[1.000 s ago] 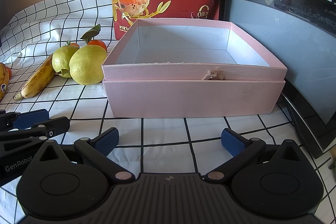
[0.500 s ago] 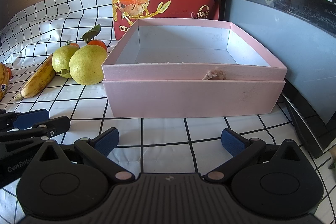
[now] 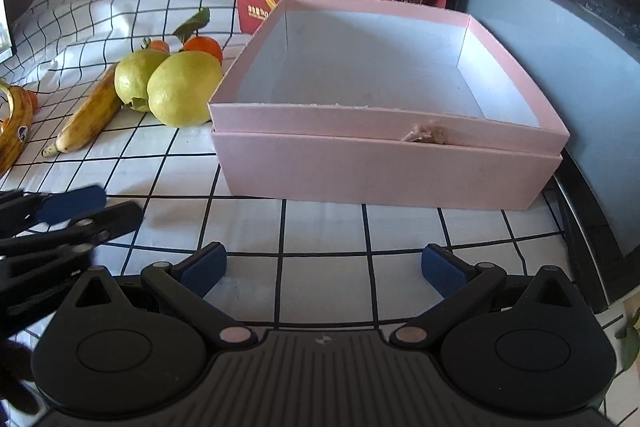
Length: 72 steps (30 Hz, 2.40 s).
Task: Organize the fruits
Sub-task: 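Grasp a tangerine with the left gripper while the right gripper grasps a yellow banana, then carry the tangerine with the left gripper while the right gripper carries the banana into the pink box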
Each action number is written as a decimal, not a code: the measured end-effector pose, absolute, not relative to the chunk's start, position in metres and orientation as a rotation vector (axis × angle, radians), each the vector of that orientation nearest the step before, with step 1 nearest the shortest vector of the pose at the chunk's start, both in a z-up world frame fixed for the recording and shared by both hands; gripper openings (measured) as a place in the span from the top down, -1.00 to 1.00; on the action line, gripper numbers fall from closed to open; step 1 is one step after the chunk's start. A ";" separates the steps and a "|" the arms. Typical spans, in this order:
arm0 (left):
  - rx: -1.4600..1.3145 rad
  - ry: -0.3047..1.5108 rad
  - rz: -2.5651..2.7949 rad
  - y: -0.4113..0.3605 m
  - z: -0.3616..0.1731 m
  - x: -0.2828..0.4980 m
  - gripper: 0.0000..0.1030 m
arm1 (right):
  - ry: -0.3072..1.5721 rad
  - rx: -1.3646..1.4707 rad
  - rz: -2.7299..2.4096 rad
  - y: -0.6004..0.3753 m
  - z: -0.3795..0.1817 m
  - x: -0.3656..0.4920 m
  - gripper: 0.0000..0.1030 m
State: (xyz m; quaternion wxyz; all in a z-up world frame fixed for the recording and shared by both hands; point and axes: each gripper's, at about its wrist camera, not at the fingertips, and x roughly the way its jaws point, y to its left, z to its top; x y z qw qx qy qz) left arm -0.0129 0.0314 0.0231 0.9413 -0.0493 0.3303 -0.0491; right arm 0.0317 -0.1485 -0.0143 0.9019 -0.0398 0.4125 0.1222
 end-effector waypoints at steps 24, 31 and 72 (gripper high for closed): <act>-0.371 0.655 0.360 0.297 0.066 -0.072 0.21 | 0.806 -0.101 0.863 0.137 0.042 0.066 -0.29; -0.382 0.684 0.331 0.312 0.057 -0.076 0.21 | 0.838 -0.117 0.826 0.175 0.014 0.090 -0.10; -0.128 0.839 0.229 0.299 0.021 -0.006 0.05 | 0.826 -0.203 0.703 0.147 0.011 0.092 0.01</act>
